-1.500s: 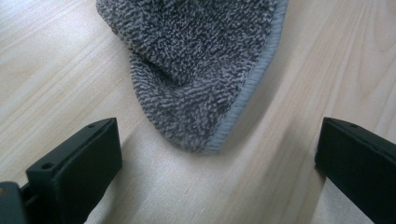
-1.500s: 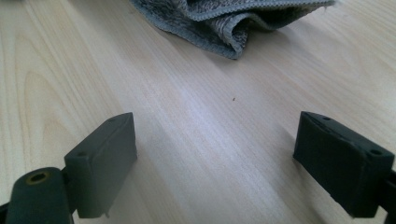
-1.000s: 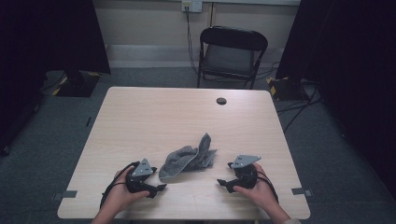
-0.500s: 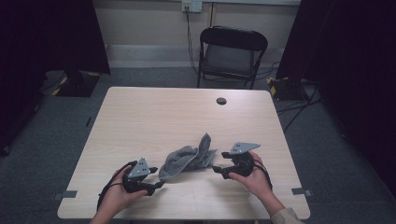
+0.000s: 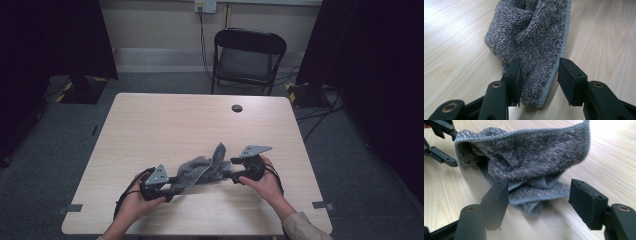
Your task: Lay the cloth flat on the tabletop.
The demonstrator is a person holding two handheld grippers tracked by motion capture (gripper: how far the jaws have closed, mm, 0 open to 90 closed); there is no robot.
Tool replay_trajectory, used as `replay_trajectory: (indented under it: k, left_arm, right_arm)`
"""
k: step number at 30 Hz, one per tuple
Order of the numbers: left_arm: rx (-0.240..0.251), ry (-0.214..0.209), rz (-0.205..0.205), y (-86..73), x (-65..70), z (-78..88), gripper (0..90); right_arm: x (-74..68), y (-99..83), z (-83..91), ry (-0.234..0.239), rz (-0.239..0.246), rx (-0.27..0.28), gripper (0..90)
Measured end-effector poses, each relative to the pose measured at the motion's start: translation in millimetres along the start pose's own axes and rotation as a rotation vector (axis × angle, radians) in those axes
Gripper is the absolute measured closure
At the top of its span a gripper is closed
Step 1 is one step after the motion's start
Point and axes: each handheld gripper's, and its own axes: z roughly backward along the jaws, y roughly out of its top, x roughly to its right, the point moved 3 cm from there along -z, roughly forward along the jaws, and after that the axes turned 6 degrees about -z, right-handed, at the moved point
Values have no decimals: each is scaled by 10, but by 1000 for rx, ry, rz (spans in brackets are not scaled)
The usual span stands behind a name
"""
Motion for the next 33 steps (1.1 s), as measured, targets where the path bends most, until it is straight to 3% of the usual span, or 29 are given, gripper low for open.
replay_trajectory:
  k: [6, 9, 14, 16, 23, 28, 33]
  left_arm:
    - [10, 8, 12, -4, -60, -21, 588]
    - [22, 11, 19, 7, -73, -32, 600]
    - [33, -8, 19, 34, -46, -68, 626]
    - [24, -19, 18, 43, -24, -91, 635]
    - [-2, -60, -13, 93, 93, -138, 665]
    - [-3, -34, -23, 131, 105, -78, 622]
    - [-12, -8, -20, 118, 78, 21, 552]
  right_arm:
    - [-65, 25, -144, 27, 29, -40, 388]
    - [-85, -24, -227, 40, 40, -78, 430]
    - [-137, -139, -264, 49, 45, -96, 507]
    - [-171, -170, -243, 56, 52, -106, 564]
    - [-318, -344, -76, 55, 89, -143, 580]
    - [-358, -458, 88, 36, 89, -156, 534]
    - [-317, -409, 261, 5, 53, -99, 466]
